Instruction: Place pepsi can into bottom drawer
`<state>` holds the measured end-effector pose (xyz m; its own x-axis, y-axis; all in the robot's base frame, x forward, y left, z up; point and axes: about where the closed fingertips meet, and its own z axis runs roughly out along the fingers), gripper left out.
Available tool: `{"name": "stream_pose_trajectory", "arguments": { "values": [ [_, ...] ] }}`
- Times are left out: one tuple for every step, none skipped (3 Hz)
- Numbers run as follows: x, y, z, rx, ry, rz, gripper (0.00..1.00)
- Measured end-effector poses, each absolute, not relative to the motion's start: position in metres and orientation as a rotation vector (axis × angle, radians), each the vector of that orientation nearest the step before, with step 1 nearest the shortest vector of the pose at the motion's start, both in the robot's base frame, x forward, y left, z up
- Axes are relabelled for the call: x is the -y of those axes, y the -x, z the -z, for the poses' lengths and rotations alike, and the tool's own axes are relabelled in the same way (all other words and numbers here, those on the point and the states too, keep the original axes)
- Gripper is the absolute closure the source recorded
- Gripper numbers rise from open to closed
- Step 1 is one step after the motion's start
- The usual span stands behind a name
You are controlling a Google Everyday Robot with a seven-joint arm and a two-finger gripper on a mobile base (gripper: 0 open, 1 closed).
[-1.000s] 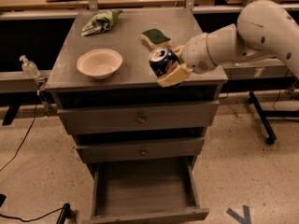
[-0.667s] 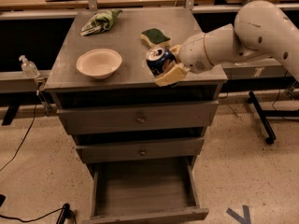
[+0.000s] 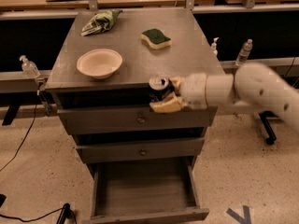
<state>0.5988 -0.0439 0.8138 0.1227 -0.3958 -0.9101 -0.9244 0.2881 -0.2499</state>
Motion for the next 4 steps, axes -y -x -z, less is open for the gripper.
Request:
{"name": "stream_pose_trajectory", "arguments": {
  "values": [
    [0.044,-0.588,-0.776,-1.463,1.167,-0.685,1.0],
    [0.044,-0.588,-0.777,-1.463,1.169,-0.684,1.0],
    [0.06,-0.586,-0.737,-1.469,1.21,-0.643,1.0],
    [0.085,-0.585,-0.695,-1.421,1.233,-0.644,1.0]
  ]
}}
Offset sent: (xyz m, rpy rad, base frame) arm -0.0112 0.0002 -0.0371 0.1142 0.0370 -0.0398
